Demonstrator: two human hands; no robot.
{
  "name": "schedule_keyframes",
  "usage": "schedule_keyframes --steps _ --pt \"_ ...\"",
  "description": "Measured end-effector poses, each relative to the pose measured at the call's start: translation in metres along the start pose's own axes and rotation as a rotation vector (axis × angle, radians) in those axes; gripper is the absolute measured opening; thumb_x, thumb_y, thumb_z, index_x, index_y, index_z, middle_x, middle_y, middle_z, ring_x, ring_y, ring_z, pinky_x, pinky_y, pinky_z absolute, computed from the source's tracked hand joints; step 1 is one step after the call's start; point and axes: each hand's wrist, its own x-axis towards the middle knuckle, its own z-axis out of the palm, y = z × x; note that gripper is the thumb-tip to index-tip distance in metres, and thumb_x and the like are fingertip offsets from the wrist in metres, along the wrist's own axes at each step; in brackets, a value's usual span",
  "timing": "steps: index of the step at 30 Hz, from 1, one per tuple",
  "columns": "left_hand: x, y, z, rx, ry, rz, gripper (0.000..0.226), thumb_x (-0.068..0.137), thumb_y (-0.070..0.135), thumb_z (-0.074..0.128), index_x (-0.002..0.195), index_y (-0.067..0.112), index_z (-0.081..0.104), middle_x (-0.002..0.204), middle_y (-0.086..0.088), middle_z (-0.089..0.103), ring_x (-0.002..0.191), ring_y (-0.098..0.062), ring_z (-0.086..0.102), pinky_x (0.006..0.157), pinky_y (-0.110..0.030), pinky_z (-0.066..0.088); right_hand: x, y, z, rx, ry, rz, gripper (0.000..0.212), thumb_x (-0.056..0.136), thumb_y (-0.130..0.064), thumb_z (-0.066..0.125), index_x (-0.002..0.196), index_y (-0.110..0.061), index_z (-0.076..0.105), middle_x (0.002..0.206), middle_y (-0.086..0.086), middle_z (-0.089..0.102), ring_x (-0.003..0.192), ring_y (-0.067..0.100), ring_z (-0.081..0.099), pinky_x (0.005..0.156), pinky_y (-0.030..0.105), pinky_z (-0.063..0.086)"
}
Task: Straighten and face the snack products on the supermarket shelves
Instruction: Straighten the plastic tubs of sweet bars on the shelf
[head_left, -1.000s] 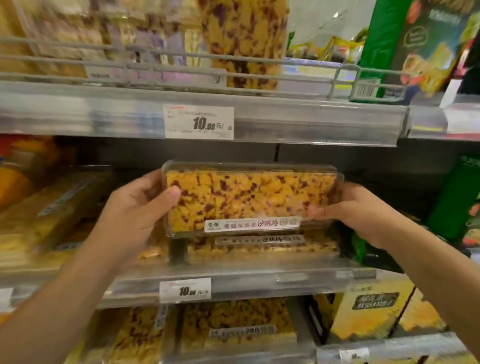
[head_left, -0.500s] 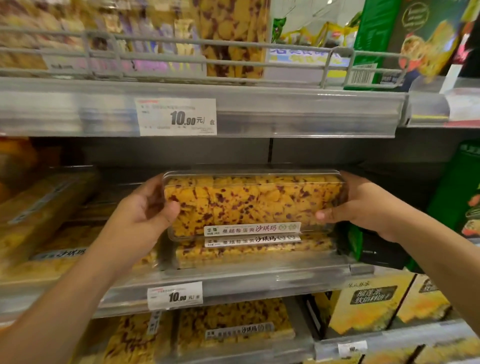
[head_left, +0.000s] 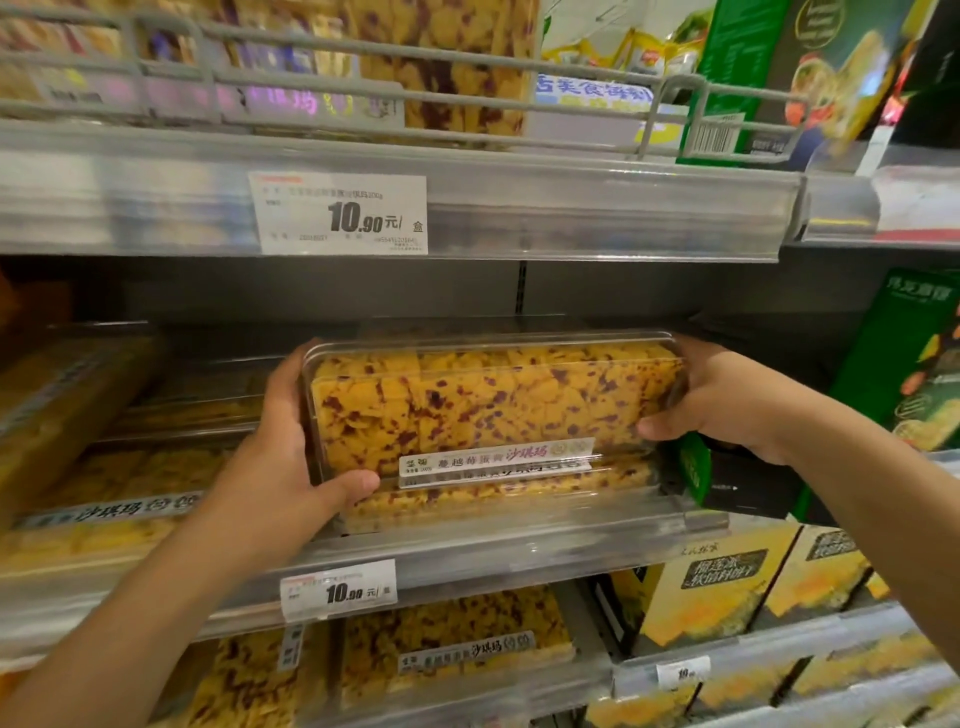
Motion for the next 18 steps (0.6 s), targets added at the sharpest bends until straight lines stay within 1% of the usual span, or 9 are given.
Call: schedule_keyframes --steps 2,4,6,7,9,10,11,14,18 --pt "0.0 0.0 0.0 0.001 0.003 0.001 0.115 0.068 0.02 0.084 0.119 0.07 -0.005 0.096 0.025 0.049 0.104 -0.011 0.051 0.089 -0.043 0.05 -0.001 -0.001 0.0 0.003 -0.018 0.007 0.065 0.062 0.002 0.084 0.104 -0.038 0.055 0.104 -0.003 0.069 0.102 0.02 0.061 0.095 0.045 0.048" --pt "0.0 0.0 0.0 -0.002 0.003 0.0 0.113 0.068 0.02 0.084 0.119 0.07 -0.003 0.1 0.023 0.05 0.104 -0.01 0.051 0.09 -0.042 0.049 -0.002 -0.001 0.0 0.014 -0.025 0.0 0.065 0.063 0.003 0.083 0.106 -0.037 0.055 0.104 -0.002 0.069 0.103 0.021 0.061 0.097 0.046 0.047" --pt "0.0 0.0 0.0 -0.006 0.003 -0.004 0.113 0.068 0.02 0.085 0.123 0.068 -0.002 0.105 0.021 0.05 0.106 -0.011 0.051 0.09 -0.041 0.05 -0.002 -0.001 0.0 0.022 -0.036 -0.008 0.065 0.063 0.002 0.083 0.109 -0.035 0.055 0.103 -0.002 0.07 0.102 0.021 0.061 0.095 0.043 0.048" --pt "0.0 -0.001 0.001 -0.014 0.007 -0.006 0.114 0.067 0.02 0.085 0.125 0.067 -0.001 0.105 0.022 0.049 0.107 -0.011 0.051 0.089 -0.04 0.05 -0.003 -0.001 -0.001 0.034 -0.055 -0.012 0.065 0.063 0.001 0.083 0.11 -0.035 0.055 0.102 -0.002 0.071 0.101 0.02 0.062 0.091 0.041 0.05" --pt "-0.001 -0.001 0.0 -0.046 0.014 -0.015 0.117 0.063 0.021 0.087 0.127 0.067 0.001 0.104 0.025 0.049 0.107 -0.012 0.052 0.089 -0.039 0.049 -0.005 -0.002 -0.003 0.09 -0.111 -0.036 0.068 0.059 -0.005 0.085 0.114 -0.032 0.055 0.097 -0.004 0.074 0.093 0.017 0.068 0.075 0.028 0.055" --pt "-0.001 -0.001 -0.001 -0.071 0.014 -0.024 0.119 0.06 0.022 0.089 0.126 0.069 0.001 0.104 0.026 0.049 0.106 -0.012 0.053 0.09 -0.04 0.049 -0.006 -0.002 -0.004 0.125 -0.131 -0.06 0.072 0.056 -0.008 0.085 0.117 -0.031 0.054 0.095 -0.007 0.074 0.09 0.014 0.07 0.068 0.022 0.055" --pt "-0.001 -0.001 -0.002 -0.099 0.015 -0.034 0.12 0.057 0.023 0.09 0.125 0.07 0.002 0.106 0.026 0.049 0.104 -0.011 0.055 0.091 -0.041 0.049 -0.007 -0.003 -0.006 0.156 -0.138 -0.086 0.079 0.053 -0.009 0.085 0.121 -0.031 0.051 0.095 -0.009 0.074 0.089 0.012 0.071 0.064 0.02 0.056" --pt "0.0 -0.001 -0.004 -0.137 0.022 -0.048 0.121 0.049 0.03 0.089 0.127 0.068 0.005 0.107 0.027 0.049 0.099 -0.007 0.055 0.09 -0.039 0.049 -0.009 -0.005 -0.009 0.207 -0.157 -0.154 0.102 0.047 -0.017 0.089 0.134 -0.037 0.04 0.101 -0.007 0.073 0.094 0.016 0.071 0.072 0.024 0.058" --pt "0.0 0.0 -0.003 -0.116 0.031 -0.046 0.118 0.053 0.027 0.09 0.131 0.062 0.009 0.108 0.027 0.049 0.105 -0.011 0.055 0.09 -0.039 0.051 -0.013 -0.012 -0.009 0.2 -0.167 -0.209 0.115 0.042 -0.024 0.09 0.141 -0.038 0.034 0.111 -0.002 0.07 0.099 0.017 0.07 0.082 0.029 0.057"
